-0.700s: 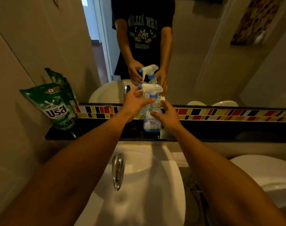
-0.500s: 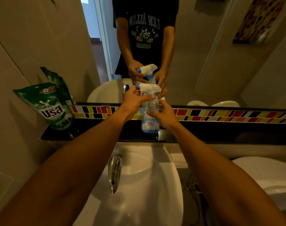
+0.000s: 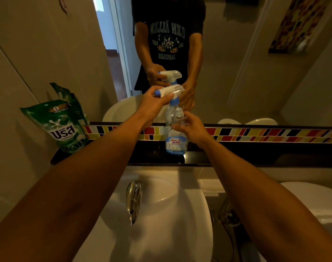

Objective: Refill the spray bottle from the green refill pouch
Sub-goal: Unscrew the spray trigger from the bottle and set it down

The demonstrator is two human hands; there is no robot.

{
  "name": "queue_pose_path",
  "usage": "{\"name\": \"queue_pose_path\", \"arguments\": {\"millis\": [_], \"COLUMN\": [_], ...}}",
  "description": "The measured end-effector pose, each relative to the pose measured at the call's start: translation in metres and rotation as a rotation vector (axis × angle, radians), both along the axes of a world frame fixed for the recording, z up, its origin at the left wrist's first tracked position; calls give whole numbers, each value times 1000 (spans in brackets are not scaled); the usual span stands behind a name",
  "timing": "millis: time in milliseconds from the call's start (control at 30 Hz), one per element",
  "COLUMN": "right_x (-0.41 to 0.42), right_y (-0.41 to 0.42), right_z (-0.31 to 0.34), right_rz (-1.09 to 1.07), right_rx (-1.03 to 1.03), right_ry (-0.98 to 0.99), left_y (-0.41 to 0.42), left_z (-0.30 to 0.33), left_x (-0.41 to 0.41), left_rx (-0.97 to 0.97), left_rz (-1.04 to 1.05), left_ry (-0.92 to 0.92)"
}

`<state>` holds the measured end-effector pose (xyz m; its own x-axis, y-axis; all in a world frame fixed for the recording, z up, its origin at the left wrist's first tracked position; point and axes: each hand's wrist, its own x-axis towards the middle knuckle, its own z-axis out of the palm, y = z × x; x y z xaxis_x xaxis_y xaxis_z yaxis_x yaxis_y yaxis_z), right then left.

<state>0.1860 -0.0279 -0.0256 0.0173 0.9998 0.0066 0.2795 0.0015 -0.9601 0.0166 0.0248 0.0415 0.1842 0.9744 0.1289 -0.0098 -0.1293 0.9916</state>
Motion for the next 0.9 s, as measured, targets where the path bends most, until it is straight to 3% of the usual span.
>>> {"name": "queue_pose_path", "arguments": {"millis": [567, 900], "right_x": [16, 31], "right_y": [-29, -45], "right_z": [35, 33], "right_rz": [-76, -110], "right_rx": [52, 40], "right_ry": [-68, -118], "left_y": [-10, -18], "left_z": [88, 110], "left_x": [-26, -45], "left_rx": [155, 143], "left_rz": [-21, 17], "left_ry": [7, -65]}}
